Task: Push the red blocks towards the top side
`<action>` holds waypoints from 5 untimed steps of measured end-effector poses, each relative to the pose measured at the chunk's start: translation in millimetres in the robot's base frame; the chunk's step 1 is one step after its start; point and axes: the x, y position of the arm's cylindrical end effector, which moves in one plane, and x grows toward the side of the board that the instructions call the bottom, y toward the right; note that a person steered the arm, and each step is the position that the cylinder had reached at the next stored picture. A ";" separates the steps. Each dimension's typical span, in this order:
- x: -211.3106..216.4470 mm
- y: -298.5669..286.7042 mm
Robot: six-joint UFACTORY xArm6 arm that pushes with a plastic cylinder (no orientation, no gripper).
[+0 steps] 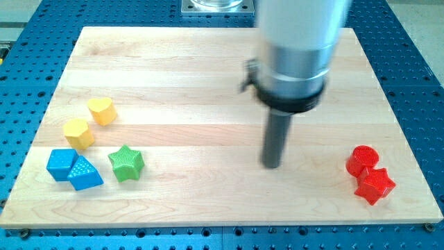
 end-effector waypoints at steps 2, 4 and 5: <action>-6.7 193.3; 96.0 166.1; 89.5 119.8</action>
